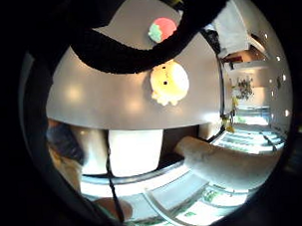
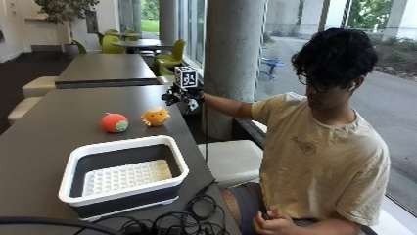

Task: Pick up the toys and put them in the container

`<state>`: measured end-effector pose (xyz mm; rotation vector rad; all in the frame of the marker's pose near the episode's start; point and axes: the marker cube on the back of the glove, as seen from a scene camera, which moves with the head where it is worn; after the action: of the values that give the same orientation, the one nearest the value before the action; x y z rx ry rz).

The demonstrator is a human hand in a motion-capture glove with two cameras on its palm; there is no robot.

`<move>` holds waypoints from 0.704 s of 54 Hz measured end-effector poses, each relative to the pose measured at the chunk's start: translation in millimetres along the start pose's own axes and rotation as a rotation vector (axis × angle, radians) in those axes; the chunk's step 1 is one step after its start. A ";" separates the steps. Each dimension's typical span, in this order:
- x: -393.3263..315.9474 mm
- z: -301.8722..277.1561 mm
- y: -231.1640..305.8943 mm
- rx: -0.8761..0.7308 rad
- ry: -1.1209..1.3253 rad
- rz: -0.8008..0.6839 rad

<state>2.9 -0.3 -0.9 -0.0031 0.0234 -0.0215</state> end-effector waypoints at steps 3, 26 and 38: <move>6.1 -2.1 0.7 -0.011 0.052 -0.015; 29.8 -9.4 3.1 -0.054 0.235 -0.029; 46.9 -4.0 -0.6 -0.039 0.197 0.062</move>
<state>49.7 -1.9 -6.0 -0.0392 0.2211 0.0409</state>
